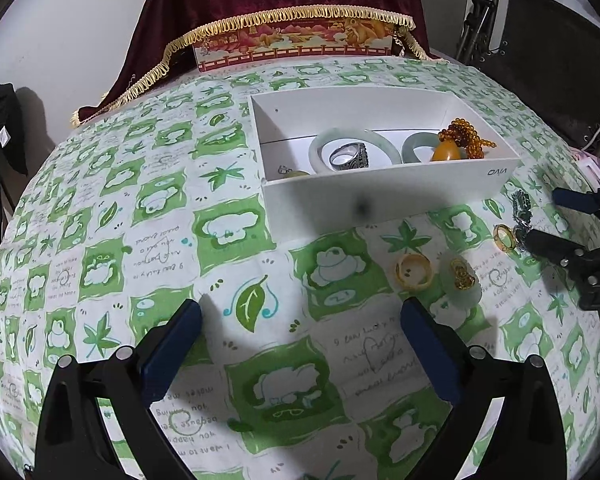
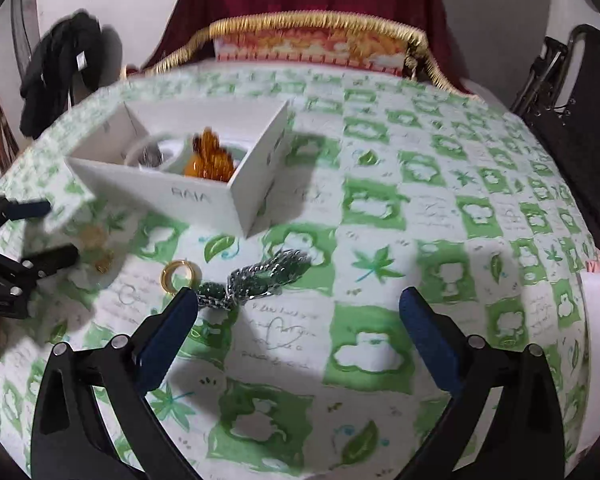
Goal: Organize jewelry
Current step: 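Move right tool over the silver chain while left tool approaches the small rings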
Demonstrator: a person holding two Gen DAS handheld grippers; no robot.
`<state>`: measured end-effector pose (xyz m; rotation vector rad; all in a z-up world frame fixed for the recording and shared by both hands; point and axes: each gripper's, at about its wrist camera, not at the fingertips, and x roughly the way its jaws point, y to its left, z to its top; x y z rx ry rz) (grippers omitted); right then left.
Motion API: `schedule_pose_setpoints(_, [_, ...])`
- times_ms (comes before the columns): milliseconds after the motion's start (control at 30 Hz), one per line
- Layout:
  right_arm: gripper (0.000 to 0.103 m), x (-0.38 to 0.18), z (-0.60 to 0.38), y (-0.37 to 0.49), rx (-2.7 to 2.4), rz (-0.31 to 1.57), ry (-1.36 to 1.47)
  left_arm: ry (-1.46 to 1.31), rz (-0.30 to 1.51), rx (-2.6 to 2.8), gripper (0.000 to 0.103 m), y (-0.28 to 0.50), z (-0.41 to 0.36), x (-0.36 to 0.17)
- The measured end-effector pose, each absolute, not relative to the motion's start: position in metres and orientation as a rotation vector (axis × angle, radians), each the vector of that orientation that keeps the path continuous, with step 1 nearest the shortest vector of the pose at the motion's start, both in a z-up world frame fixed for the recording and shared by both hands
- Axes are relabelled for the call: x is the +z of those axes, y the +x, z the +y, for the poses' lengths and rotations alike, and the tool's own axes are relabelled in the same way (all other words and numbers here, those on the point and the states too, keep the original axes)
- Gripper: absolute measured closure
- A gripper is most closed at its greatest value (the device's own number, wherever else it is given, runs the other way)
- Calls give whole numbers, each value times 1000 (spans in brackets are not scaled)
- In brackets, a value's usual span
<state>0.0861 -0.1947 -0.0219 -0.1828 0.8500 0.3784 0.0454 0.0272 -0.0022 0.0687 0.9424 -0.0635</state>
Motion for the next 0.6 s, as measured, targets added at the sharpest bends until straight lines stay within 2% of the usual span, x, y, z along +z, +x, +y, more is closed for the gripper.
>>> schedule_pose_setpoints(100, [5,-25,-198,97,354,890,-190,69,943,-65,3,46,27,-2])
schedule_pose_setpoints(167, [5,-23,-209,97,248,853,-231,68,942,-65,3,45,27,-2])
schedule_pose_setpoints(300, [5,-15,-236,98,241,834,-78,69,942,-64,3,46,27,-2])
schedule_pose_setpoints(600, [5,-9,-176,65,494,759,-223,73,943,-61,3,45,27,-2])
